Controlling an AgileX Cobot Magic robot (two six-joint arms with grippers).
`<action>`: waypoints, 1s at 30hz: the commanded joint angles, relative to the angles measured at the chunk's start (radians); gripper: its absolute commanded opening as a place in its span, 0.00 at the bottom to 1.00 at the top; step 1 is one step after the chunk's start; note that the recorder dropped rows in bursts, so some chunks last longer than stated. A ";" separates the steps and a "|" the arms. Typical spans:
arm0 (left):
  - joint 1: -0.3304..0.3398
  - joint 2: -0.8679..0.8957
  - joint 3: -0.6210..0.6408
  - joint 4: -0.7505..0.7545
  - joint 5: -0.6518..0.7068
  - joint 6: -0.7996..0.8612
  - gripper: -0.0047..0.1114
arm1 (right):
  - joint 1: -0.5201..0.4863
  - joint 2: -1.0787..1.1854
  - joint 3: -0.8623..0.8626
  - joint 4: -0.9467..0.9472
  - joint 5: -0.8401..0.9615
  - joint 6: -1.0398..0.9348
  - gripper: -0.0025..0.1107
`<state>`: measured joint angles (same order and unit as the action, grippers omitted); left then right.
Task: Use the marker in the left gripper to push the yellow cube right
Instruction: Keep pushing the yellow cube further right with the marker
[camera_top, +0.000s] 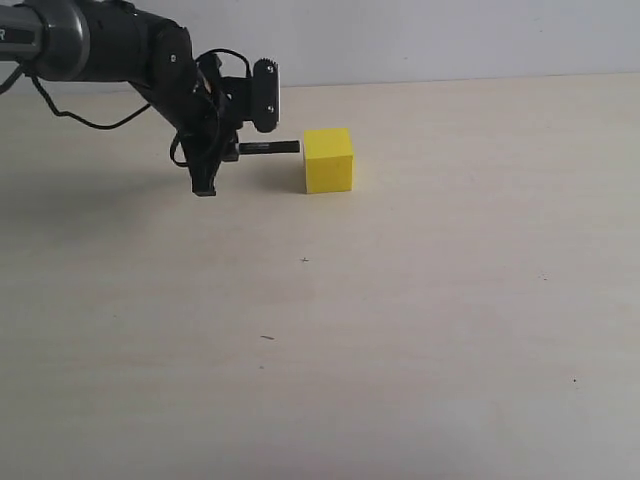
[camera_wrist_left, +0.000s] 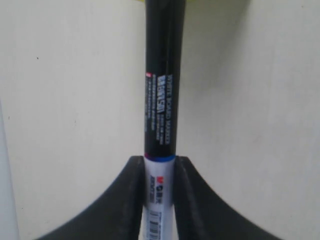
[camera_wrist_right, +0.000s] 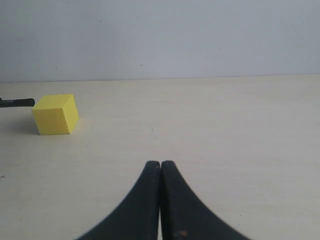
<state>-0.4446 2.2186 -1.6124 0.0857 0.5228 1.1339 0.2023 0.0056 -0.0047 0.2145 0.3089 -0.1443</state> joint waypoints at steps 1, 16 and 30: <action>0.040 -0.001 -0.008 0.011 0.016 -0.048 0.04 | -0.005 -0.006 0.005 -0.005 -0.002 -0.001 0.02; -0.065 0.131 -0.150 0.023 0.028 -0.100 0.04 | -0.005 -0.006 0.005 -0.005 -0.002 -0.001 0.02; -0.030 0.137 -0.161 0.046 0.132 -0.172 0.04 | -0.005 -0.006 0.005 -0.005 -0.002 -0.001 0.02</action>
<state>-0.4793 2.3575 -1.7647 0.1283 0.6434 0.9788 0.2023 0.0056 -0.0047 0.2145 0.3089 -0.1443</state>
